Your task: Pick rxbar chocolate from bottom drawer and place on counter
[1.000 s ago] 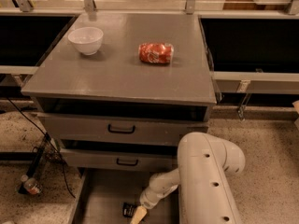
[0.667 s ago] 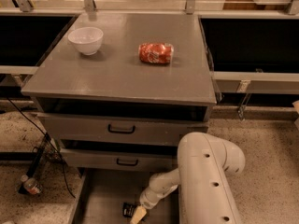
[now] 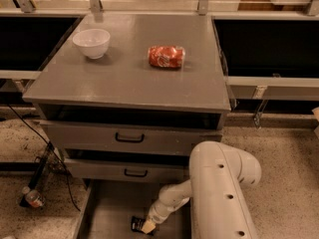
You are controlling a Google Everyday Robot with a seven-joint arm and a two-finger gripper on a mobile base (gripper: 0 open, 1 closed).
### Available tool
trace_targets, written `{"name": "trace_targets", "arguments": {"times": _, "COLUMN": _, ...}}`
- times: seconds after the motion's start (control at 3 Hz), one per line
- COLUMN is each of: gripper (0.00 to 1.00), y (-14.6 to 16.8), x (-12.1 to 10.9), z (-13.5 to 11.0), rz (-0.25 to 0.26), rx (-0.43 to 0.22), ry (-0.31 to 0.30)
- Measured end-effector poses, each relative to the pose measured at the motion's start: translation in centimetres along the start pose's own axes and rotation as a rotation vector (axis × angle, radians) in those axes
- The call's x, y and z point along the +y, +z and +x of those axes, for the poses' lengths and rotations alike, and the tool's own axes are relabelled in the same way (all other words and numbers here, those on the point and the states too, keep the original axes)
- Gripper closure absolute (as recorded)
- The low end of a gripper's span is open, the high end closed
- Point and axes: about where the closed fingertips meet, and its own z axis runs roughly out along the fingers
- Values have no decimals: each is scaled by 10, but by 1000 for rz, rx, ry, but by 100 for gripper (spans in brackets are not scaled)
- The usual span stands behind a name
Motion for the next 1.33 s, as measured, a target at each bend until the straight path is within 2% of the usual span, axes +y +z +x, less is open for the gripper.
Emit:
{"name": "trace_targets", "arguments": {"times": 0.33, "gripper": 51, "y": 0, "x": 0, "z": 0, "rz": 0, "rx": 0, "ry": 0}}
{"name": "trace_targets", "arguments": {"times": 0.67, "gripper": 36, "y": 0, "x": 0, "z": 0, "rz": 0, "rx": 0, "ry": 0}}
{"name": "trace_targets", "arguments": {"times": 1.0, "gripper": 14, "y": 0, "x": 0, "z": 0, "rz": 0, "rx": 0, "ry": 0}}
{"name": "trace_targets", "arguments": {"times": 1.33, "gripper": 0, "y": 0, "x": 0, "z": 0, "rz": 0, "rx": 0, "ry": 0}}
